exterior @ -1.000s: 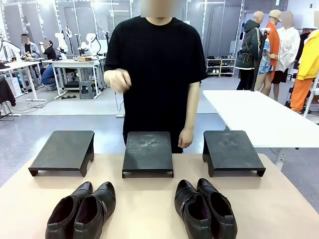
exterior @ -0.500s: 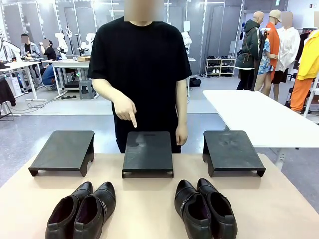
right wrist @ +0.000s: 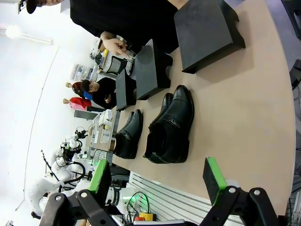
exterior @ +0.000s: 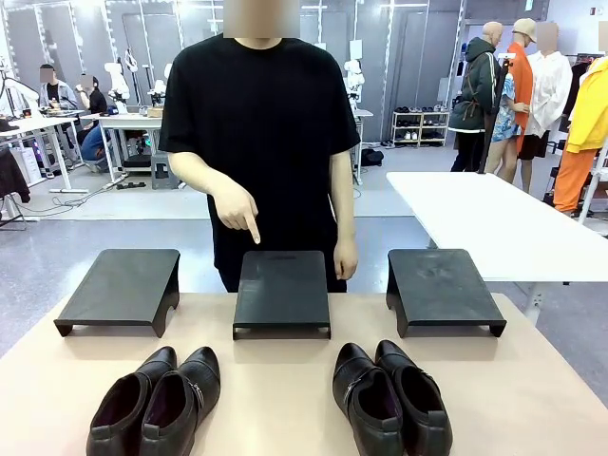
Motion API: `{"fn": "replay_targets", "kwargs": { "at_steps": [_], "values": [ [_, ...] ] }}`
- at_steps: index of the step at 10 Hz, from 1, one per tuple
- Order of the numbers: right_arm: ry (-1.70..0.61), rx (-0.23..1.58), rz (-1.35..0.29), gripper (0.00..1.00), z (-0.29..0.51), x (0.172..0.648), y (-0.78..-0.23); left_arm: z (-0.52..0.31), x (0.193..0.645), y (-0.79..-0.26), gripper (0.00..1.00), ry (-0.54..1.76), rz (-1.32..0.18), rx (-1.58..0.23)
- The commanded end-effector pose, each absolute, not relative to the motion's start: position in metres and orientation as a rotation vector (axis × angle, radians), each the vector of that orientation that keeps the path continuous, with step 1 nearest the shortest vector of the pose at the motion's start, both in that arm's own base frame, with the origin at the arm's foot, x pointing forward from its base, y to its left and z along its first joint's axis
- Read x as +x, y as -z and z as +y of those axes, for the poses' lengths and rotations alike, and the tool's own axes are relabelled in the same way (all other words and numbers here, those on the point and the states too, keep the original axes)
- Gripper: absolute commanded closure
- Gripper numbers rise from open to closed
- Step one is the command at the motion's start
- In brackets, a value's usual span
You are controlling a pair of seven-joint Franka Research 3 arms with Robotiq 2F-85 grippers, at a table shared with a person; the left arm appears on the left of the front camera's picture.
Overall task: Place the shoes on the stand as instructed by the person.
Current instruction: Pick up one pair of Shoes and place it on the Shoes Stand indicated by the person.
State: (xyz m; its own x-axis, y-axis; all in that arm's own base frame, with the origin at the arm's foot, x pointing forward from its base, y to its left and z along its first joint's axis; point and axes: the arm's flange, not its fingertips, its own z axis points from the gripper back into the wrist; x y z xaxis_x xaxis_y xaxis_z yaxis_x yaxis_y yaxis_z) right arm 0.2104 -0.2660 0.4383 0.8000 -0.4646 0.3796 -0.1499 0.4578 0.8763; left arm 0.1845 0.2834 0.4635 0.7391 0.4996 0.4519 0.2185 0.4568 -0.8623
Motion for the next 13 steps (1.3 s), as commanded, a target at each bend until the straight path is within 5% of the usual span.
{"fn": "replay_targets", "kwargs": {
  "at_steps": [1,8,13],
  "values": [
    [0.193,1.103,-0.669,0.00,-0.268,0.211,-0.439,0.284,0.184,-0.465,0.00,-0.178,-0.765,-1.119],
    [0.193,1.103,-0.669,0.00,-0.268,0.211,-0.439,0.123,0.267,-0.554,0.00,0.150,-0.410,-0.689],
    [0.193,1.103,-0.669,0.00,-0.268,0.211,-0.439,-0.034,0.278,-0.543,0.00,0.297,-0.150,-0.364]
  ]
}}
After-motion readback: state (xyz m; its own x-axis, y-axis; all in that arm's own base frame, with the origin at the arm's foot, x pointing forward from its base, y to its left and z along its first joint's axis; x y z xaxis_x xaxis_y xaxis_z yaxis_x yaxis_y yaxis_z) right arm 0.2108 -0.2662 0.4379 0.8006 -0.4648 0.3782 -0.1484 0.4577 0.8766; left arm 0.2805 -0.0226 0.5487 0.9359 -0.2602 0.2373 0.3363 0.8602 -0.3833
